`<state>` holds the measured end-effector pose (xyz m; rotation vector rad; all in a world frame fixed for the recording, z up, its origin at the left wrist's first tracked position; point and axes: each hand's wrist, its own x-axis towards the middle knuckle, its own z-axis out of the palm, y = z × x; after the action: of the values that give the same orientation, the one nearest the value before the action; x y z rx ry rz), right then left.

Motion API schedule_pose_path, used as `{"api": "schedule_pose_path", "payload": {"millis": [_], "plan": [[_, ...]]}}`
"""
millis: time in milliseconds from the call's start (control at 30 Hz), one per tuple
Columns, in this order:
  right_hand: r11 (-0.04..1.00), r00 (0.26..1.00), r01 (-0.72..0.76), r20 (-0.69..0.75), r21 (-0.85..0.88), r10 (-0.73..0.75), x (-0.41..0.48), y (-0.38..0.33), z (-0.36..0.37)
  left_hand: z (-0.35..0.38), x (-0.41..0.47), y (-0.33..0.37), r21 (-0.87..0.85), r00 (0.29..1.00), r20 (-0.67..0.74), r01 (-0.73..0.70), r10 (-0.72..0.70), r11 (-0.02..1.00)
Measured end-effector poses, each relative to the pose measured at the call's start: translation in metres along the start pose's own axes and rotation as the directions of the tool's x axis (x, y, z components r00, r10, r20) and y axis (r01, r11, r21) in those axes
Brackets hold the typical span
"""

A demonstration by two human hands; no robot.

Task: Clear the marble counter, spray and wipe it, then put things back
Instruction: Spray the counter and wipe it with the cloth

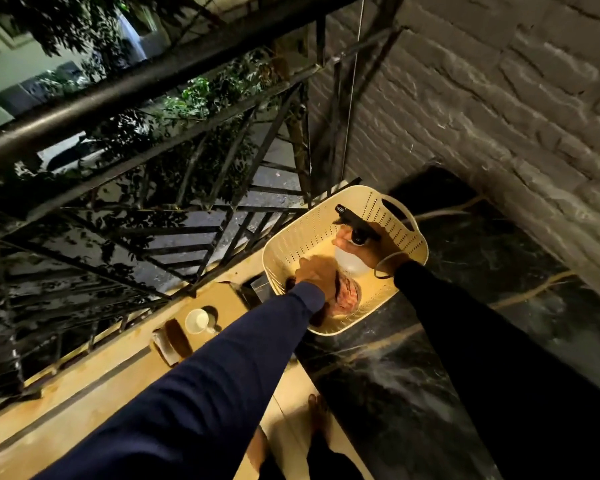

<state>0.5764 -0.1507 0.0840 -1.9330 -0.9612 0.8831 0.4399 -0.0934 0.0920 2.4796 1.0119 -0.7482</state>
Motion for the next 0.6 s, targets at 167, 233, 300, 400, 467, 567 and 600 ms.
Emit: {"api": "schedule_pose_path", "payload": {"millis": [167, 233, 300, 400, 467, 567, 600], "plan": [[0.994, 0.940, 0.101, -0.331, 0.040, -0.082, -0.024, -0.058, -0.017, -0.023, -0.028, -0.006, -0.135, 0.984, -0.178, -0.058, 0.033, 0.989], [0.964, 0.886, 0.246, -0.428, 0.104, -0.180, -0.049, -0.086, -0.036, -0.035, -0.043, -0.006, -0.167, 0.967, -0.254, -0.030, -0.014, 0.985], [0.915, 0.799, 0.380, -0.547, 0.139, -0.248, -0.084, -0.111, -0.055, -0.051, -0.059, -0.001, -0.275, 0.949, -0.313, -0.051, -0.039, 0.960], [0.900, 0.767, 0.418, -0.578, 0.122, -0.278, -0.139, -0.136, -0.074, -0.072, -0.075, 0.010, -0.474, 0.912, -0.411, -0.209, -0.005, 0.855], [0.930, 0.755, 0.365, -0.593, 0.026, -0.280, -0.174, -0.137, -0.081, -0.085, -0.090, 0.023, -0.519, 0.882, -0.465, -0.344, 0.079, 0.782], [0.964, 0.748, 0.264, -0.630, -0.007, -0.210, -0.220, -0.132, -0.089, -0.103, -0.123, 0.048, -0.581, 0.863, -0.476, -0.451, 0.167, 0.678], [0.976, 0.725, 0.211, -0.661, -0.054, -0.193, -0.239, -0.131, -0.090, -0.105, -0.135, 0.057, -0.585, 0.856, -0.475, -0.480, 0.203, 0.654]]}}
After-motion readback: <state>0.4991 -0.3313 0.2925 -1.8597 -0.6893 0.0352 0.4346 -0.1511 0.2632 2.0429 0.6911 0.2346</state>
